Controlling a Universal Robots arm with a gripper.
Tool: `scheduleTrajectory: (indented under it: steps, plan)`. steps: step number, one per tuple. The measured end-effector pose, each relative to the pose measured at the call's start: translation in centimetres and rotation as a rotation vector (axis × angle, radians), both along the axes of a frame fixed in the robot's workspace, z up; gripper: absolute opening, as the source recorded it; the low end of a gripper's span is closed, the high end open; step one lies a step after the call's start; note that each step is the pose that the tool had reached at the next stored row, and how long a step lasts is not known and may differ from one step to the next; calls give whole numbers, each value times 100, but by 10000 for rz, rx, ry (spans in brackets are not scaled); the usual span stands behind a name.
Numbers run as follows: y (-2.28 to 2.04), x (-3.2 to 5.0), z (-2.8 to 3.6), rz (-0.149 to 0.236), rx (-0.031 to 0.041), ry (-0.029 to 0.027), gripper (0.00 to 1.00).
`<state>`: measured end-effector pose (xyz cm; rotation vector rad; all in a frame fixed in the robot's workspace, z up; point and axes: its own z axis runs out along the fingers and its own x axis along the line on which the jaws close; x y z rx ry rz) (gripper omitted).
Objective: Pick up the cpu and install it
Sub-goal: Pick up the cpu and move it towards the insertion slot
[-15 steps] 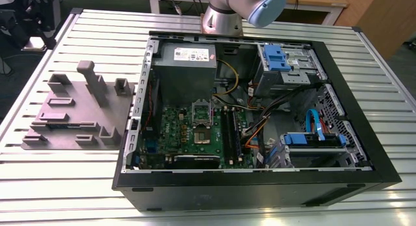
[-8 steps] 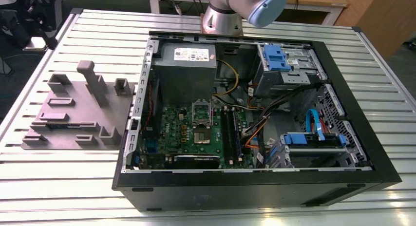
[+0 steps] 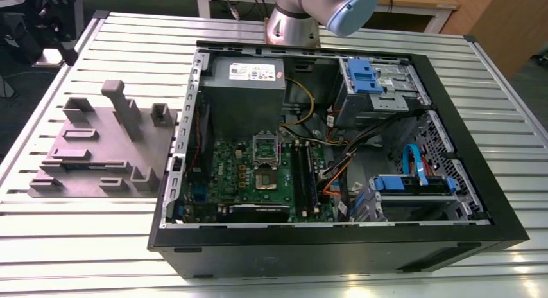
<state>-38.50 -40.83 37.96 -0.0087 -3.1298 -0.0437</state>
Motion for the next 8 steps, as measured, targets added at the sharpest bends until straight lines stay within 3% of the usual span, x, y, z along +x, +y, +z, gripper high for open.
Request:
scheduleTrajectory:
  steps: [8]
  plan:
    - [0,38,0,0,-1,-1,47]
